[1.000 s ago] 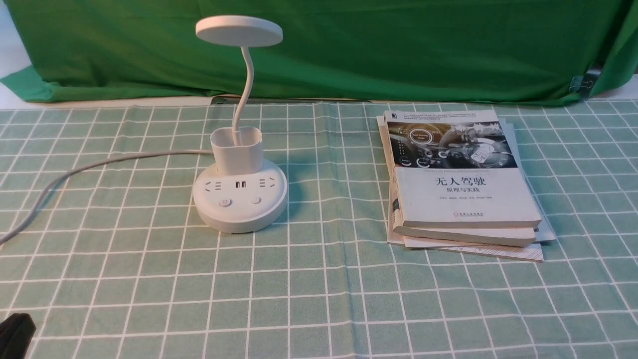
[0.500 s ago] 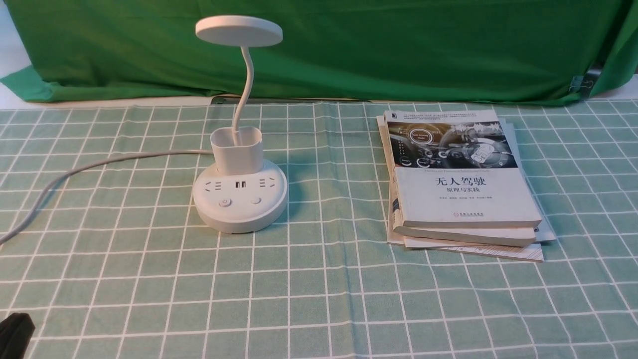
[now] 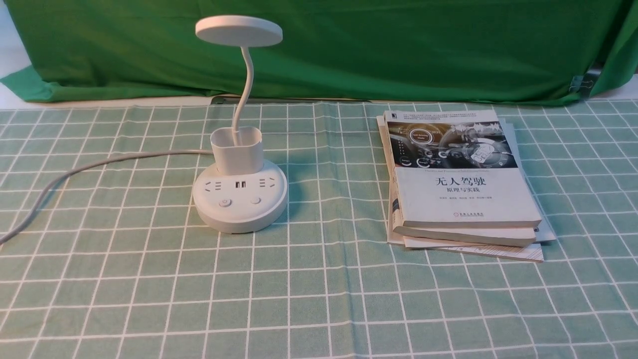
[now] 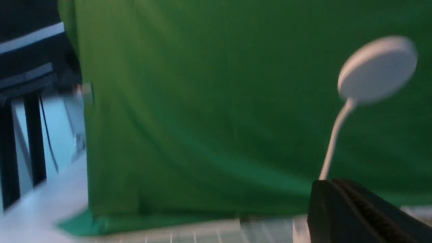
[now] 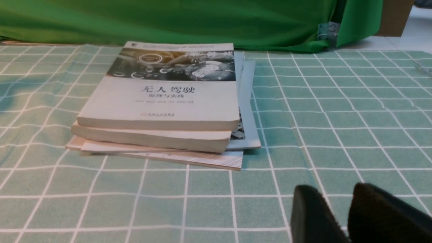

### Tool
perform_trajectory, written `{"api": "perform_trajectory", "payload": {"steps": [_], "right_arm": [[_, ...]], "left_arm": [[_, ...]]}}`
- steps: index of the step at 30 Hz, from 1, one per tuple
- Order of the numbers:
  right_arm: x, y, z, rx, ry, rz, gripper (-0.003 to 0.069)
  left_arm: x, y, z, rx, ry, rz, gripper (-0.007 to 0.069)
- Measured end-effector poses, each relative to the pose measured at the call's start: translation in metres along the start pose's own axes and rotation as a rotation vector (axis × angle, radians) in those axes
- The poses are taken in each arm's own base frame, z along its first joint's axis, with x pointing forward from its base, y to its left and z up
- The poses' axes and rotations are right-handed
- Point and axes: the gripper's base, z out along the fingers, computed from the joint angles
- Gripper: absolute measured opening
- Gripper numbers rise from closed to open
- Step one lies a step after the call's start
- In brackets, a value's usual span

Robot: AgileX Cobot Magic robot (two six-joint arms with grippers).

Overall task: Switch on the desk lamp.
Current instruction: Use the left arm to press the button switch on the lamp holder

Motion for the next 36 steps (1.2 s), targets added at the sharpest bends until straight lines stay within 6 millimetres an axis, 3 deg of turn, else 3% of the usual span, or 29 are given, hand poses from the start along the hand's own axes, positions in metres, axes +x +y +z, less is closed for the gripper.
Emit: {"api": "perform_trajectory", "payload": {"steps": [7, 11, 14, 15, 17, 20, 21, 22, 25, 32, 33, 36], "right_arm": [[0.0, 0.0, 0.0, 0.0, 0.0, 0.0, 0.0241], [0.0, 0.0, 0.0, 0.0, 0.0, 0.0, 0.0241], [0.0, 0.0, 0.0, 0.0, 0.0, 0.0, 0.0241], [0.0, 0.0, 0.0, 0.0, 0.0, 0.0, 0.0241], [0.0, 0.0, 0.0, 0.0, 0.0, 0.0, 0.0241], [0.0, 0.0, 0.0, 0.0, 0.0, 0.0, 0.0241], [0.0, 0.0, 0.0, 0.0, 0.0, 0.0, 0.0241], [0.0, 0.0, 0.0, 0.0, 0.0, 0.0, 0.0241], [0.0, 0.0, 0.0, 0.0, 0.0, 0.0, 0.0241], [0.0, 0.0, 0.0, 0.0, 0.0, 0.0, 0.0241], [0.0, 0.0, 0.0, 0.0, 0.0, 0.0, 0.0241], [0.0, 0.0, 0.0, 0.0, 0.0, 0.0, 0.0241]], "left_arm": [[-0.046, -0.002, -0.012, 0.003, -0.527, 0.054, 0.0002], [-0.065, 0.0, -0.016, 0.021, -0.639, -0.051, 0.0002], [-0.101, 0.002, -0.011, 0.046, -0.613, -0.163, 0.0002], [-0.123, 0.003, -0.007, 0.047, -0.54, -0.191, 0.0002], [-0.147, 0.004, 0.004, 0.033, -0.353, -0.201, 0.0002], [-0.165, 0.005, 0.026, 0.009, -0.07, -0.189, 0.0002], [-0.167, 0.005, 0.028, 0.009, -0.07, -0.187, 0.0002], [-0.162, 0.006, 0.043, -0.007, 0.104, -0.174, 0.0002], [-0.142, 0.005, 0.065, -0.021, 0.314, -0.181, 0.0002], [-0.048, -0.016, 0.123, 0.01, 0.979, -0.458, 0.0002], [-0.046, -0.017, 0.124, 0.016, 0.994, -0.463, 0.0002], [-0.009, -0.035, 0.144, 0.161, 1.179, -0.561, 0.0002]]}}
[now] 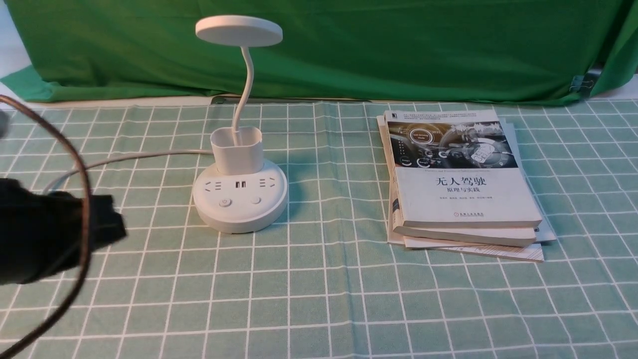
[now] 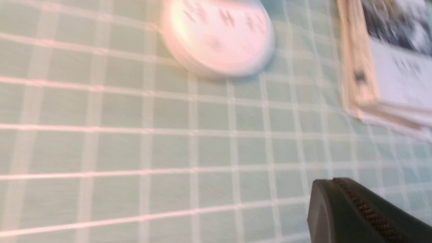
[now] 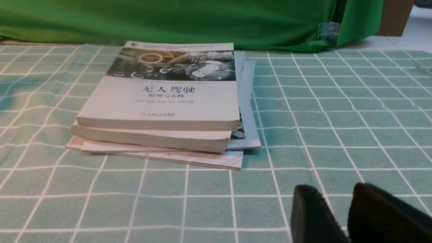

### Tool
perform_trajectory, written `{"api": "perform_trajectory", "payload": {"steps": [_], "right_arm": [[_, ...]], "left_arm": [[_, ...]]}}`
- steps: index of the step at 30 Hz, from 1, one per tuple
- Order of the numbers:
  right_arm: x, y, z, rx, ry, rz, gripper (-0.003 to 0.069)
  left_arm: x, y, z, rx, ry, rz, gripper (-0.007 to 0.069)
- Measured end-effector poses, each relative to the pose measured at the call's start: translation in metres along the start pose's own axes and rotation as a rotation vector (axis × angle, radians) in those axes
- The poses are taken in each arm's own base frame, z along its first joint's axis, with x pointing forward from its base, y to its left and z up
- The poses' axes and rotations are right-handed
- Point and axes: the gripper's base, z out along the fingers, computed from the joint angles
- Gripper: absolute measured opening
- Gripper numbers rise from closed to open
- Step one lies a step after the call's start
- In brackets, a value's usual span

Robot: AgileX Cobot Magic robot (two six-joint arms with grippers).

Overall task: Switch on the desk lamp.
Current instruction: Use the left arm to press the button switch on the lamp holder

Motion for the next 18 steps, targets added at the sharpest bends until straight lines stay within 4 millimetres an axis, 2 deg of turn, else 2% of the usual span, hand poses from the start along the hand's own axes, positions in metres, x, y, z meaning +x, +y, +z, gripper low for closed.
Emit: {"api": "perform_trajectory", "payload": {"steps": [1, 3, 7, 12, 14, 15, 16, 17, 18], "right_arm": [[0.0, 0.0, 0.0, 0.0, 0.0, 0.0, 0.0241], [0.0, 0.0, 0.0, 0.0, 0.0, 0.0, 0.0241], [0.0, 0.0, 0.0, 0.0, 0.0, 0.0, 0.0241], [0.0, 0.0, 0.0, 0.0, 0.0, 0.0, 0.0241], [0.0, 0.0, 0.0, 0.0, 0.0, 0.0, 0.0241], [0.0, 0.0, 0.0, 0.0, 0.0, 0.0, 0.0241], [0.0, 0.0, 0.0, 0.0, 0.0, 0.0, 0.0241], [0.0, 0.0, 0.0, 0.0, 0.0, 0.0, 0.0241], [0.0, 0.0, 0.0, 0.0, 0.0, 0.0, 0.0241]], "left_arm": [[0.0, -0.001, 0.002, 0.017, 0.009, -0.013, 0.0002], [-0.002, -0.001, 0.025, 0.079, 0.084, -0.023, 0.0002], [-0.002, -0.002, 0.051, 0.087, 0.173, -0.009, 0.0002], [-0.001, -0.021, 0.091, 0.052, 0.323, 0.122, 0.0002], [-0.007, -0.026, 0.11, 0.007, 0.346, 0.182, 0.0002], [-0.008, -0.026, 0.112, 0.003, 0.346, 0.191, 0.0002], [-0.017, -0.029, 0.125, -0.028, 0.328, 0.219, 0.0002], [-0.017, -0.028, 0.127, -0.031, 0.332, 0.214, 0.0002], [-0.029, -0.027, 0.145, -0.069, 0.313, 0.237, 0.0002]]}}
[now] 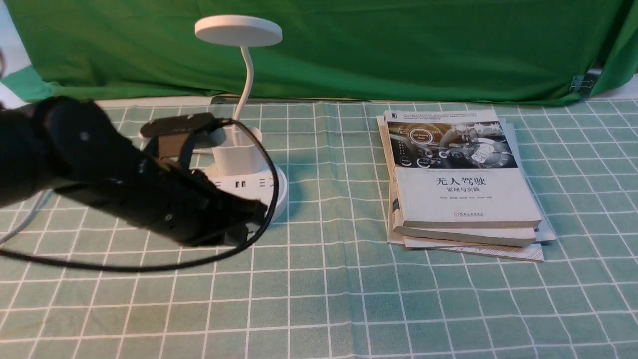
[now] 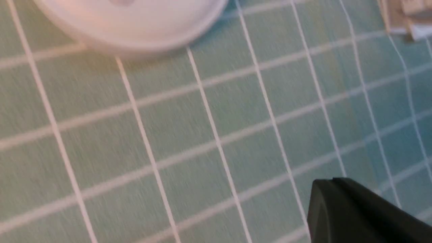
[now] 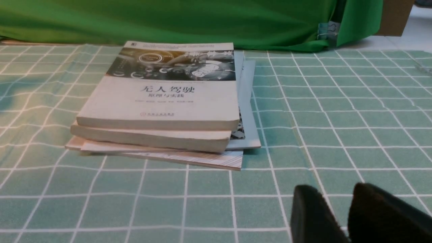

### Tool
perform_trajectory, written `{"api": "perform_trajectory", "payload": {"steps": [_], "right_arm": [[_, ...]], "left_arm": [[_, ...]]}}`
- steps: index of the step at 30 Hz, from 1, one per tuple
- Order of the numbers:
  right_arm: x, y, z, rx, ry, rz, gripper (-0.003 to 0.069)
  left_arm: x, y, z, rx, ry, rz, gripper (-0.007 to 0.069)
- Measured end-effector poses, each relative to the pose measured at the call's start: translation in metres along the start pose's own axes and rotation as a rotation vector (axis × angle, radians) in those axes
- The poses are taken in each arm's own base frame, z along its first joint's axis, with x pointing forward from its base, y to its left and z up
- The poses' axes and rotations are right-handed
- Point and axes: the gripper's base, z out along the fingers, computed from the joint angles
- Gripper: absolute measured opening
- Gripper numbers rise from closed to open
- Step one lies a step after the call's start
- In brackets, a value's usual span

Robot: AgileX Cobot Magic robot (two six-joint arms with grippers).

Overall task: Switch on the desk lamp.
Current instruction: Use the left arm to press the button switch on the lamp holder

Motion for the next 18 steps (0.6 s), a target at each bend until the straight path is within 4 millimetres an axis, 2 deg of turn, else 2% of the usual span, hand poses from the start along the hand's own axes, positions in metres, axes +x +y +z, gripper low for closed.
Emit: {"api": "perform_trajectory", "payload": {"steps": [7, 11, 18], "right_arm": [[0.0, 0.0, 0.0, 0.0, 0.0, 0.0, 0.0241], [0.0, 0.0, 0.0, 0.0, 0.0, 0.0, 0.0241], [0.0, 0.0, 0.0, 0.0, 0.0, 0.0, 0.0241]], "left_arm": [[-0.05, 0.009, 0.048, -0.09, -0.021, 0.065, 0.0002], [-0.062, 0.012, 0.065, -0.11, -0.015, 0.076, 0.0002], [-0.064, 0.019, 0.081, -0.141, 0.006, 0.065, 0.0002]]}}
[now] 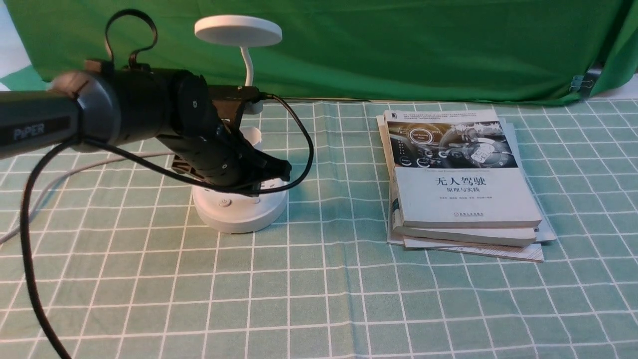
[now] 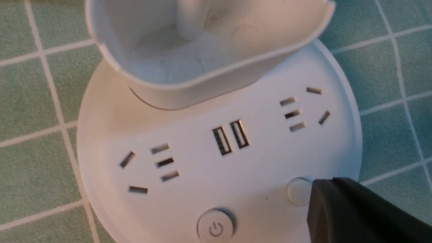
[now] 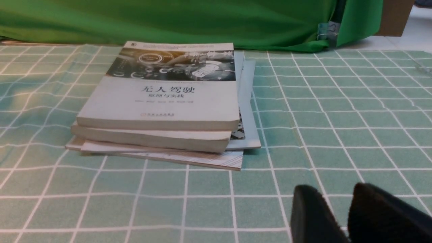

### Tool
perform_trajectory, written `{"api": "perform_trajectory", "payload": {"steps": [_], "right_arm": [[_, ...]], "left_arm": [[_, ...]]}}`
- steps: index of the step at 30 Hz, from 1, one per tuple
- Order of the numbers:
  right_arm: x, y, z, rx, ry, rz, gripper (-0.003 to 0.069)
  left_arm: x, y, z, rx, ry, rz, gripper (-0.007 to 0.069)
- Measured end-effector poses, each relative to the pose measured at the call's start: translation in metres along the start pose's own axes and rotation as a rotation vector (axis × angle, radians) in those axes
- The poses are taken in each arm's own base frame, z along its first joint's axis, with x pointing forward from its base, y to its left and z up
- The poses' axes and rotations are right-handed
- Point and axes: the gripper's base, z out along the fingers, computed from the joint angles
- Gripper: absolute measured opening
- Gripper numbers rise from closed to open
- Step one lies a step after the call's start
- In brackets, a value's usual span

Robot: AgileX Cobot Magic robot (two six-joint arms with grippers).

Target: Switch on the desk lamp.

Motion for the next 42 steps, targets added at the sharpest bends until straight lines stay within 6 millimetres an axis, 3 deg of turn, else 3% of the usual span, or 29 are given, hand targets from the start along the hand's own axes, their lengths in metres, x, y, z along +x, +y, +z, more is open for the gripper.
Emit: {"api": "perform_trajectory", "payload": {"steps": [6, 21, 25, 31, 32, 33, 34, 35, 42], "right_arm": [[0.0, 0.0, 0.0, 0.0, 0.0, 0.0, 0.0241], [0.0, 0.0, 0.0, 0.0, 0.0, 0.0, 0.0241], [0.0, 0.0, 0.0, 0.0, 0.0, 0.0, 0.0241], [0.0, 0.0, 0.0, 0.0, 0.001, 0.0, 0.0241], [0.0, 0.0, 0.0, 0.0, 0.001, 0.0, 0.0241], [0.0, 0.0, 0.0, 0.0, 0.001, 0.0, 0.0241], [0.0, 0.0, 0.0, 0.0, 0.001, 0.0, 0.0241], [0.0, 0.0, 0.0, 0.0, 0.001, 0.0, 0.0241], [0.0, 0.0, 0.0, 0.0, 0.001, 0.0, 0.0241]], "left_arm": [[0.005, 0.002, 0.015, -0.002, 0.033, -0.01, 0.0002], [0.007, 0.003, 0.029, -0.001, 0.061, -0.043, 0.0002], [0.005, 0.002, 0.025, 0.001, 0.054, -0.042, 0.0002], [0.011, -0.001, 0.003, 0.009, 0.119, -0.039, 0.0002], [0.015, -0.002, -0.011, 0.014, 0.147, -0.029, 0.0002], [0.016, -0.002, -0.011, 0.013, 0.154, -0.029, 0.0002], [0.021, -0.003, -0.029, 0.019, 0.154, -0.011, 0.0002], [0.024, -0.003, -0.03, 0.018, 0.16, -0.011, 0.0002], [0.084, -0.006, -0.103, 0.095, 0.046, -0.035, 0.0002]]}}
